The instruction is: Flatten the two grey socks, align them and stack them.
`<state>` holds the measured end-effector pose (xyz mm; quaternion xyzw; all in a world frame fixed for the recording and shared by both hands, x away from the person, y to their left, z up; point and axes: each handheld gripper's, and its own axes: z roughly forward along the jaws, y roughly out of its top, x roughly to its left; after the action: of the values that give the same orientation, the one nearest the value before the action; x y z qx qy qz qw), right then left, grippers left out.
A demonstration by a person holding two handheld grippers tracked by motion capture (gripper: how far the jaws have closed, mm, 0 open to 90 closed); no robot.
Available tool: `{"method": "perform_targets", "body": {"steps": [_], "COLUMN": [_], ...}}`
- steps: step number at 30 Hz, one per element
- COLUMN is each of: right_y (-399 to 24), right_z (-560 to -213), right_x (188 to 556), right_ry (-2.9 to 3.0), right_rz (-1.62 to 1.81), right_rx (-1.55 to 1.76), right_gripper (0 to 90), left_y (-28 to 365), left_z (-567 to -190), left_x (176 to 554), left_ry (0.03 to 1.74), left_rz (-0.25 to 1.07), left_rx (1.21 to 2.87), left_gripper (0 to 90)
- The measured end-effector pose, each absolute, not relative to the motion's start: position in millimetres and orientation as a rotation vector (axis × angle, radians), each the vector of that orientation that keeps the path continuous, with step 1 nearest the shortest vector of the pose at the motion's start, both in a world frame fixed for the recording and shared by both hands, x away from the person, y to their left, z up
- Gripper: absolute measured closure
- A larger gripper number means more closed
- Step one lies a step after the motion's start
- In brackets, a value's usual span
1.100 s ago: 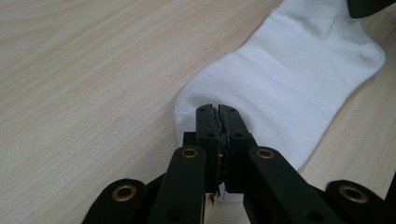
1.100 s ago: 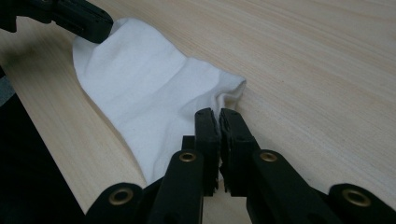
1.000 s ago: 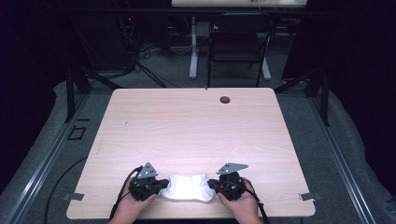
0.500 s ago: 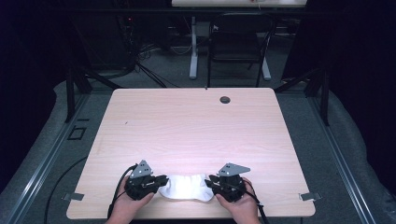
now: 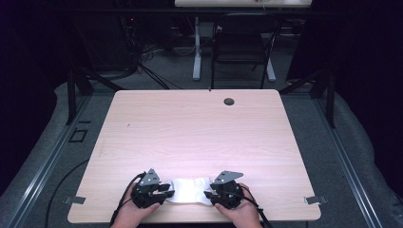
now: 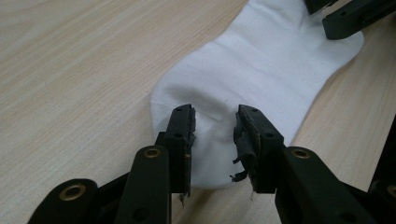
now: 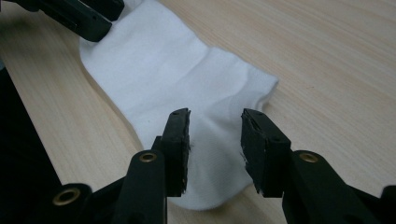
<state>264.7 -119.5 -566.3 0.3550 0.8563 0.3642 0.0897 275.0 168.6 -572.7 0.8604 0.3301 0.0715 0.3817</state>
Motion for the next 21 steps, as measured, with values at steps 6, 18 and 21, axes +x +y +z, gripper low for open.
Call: {"method": "perform_targets", "body": {"steps": [6, 18, 21], "right_y": [-117.7, -118.5, -118.1], "right_z": [-571.9, -573.6, -573.8], "right_x": [264.9, 267.0, 269.9], "right_ry": [2.564, 2.563, 2.564], "right_rz": [1.058, 1.083, 1.093], "right_rx": [1.057, 1.070, 1.077], "right_gripper": [62.9, 62.6, 61.9], "left_y": [171.1, 170.2, 169.4], "left_z": [-575.4, -577.0, -577.2], "left_x": [275.7, 276.5, 280.7], "left_ry": [0.853, 0.865, 0.873], "left_rz": [0.178, 0.193, 0.202], "left_rx": [2.191, 2.179, 2.176], "left_gripper": [66.5, 65.7, 65.1]}}
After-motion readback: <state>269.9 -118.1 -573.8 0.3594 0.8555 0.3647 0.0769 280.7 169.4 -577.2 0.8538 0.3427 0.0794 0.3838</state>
